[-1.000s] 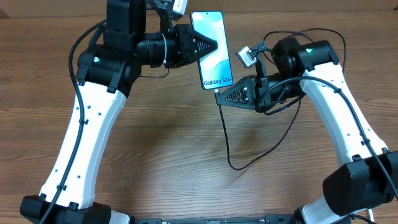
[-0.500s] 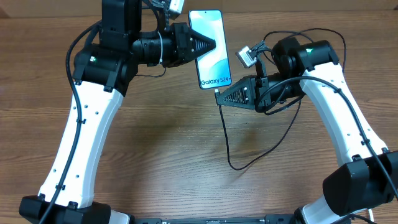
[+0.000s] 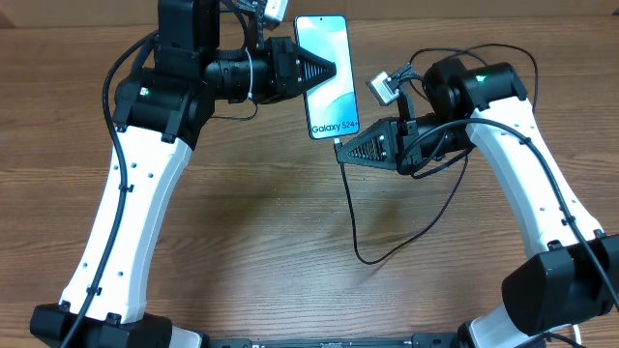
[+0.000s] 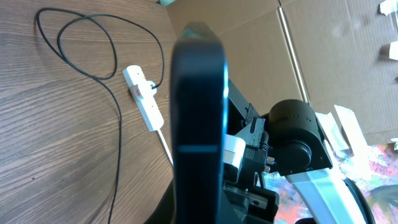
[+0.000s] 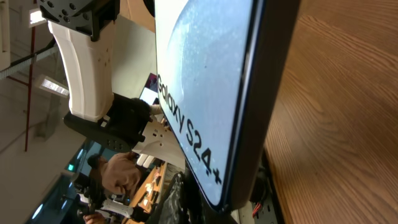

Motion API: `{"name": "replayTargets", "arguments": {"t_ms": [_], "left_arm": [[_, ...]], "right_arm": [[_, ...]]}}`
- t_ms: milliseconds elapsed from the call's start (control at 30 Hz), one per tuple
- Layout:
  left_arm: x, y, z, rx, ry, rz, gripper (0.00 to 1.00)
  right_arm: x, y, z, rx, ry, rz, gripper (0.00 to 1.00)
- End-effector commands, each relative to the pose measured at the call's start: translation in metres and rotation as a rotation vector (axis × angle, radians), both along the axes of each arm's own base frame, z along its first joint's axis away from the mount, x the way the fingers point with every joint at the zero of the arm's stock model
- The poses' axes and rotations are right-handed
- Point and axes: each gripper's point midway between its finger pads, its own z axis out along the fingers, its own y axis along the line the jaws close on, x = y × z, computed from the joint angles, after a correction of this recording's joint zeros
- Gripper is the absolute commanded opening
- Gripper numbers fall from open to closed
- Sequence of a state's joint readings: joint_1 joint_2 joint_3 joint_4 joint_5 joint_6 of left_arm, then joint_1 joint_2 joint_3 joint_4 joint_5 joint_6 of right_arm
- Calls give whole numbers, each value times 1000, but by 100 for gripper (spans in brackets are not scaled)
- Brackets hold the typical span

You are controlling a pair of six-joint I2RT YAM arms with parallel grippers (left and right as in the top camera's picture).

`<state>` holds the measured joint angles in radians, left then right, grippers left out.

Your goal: Plug charger to phone and switch on socket

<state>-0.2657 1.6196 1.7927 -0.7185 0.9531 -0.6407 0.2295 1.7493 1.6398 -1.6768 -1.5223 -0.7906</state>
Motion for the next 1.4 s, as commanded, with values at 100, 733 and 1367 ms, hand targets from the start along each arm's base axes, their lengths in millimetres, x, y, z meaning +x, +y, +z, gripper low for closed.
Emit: {"name": "replayTargets", "arguments": {"t_ms": [100,733,1367], "left_arm": [[-7,3,13,-2,-56,-14,4],[-10,3,11,-21,36,3,4],[-20,-11,9,-8,11,-45,4]], "right_arm": [[-6,-2,17,59,-46,-8,4],[-5,-1,17,61,-55,-8,4],[-2,-1,21,72,-98,-7,4]]}}
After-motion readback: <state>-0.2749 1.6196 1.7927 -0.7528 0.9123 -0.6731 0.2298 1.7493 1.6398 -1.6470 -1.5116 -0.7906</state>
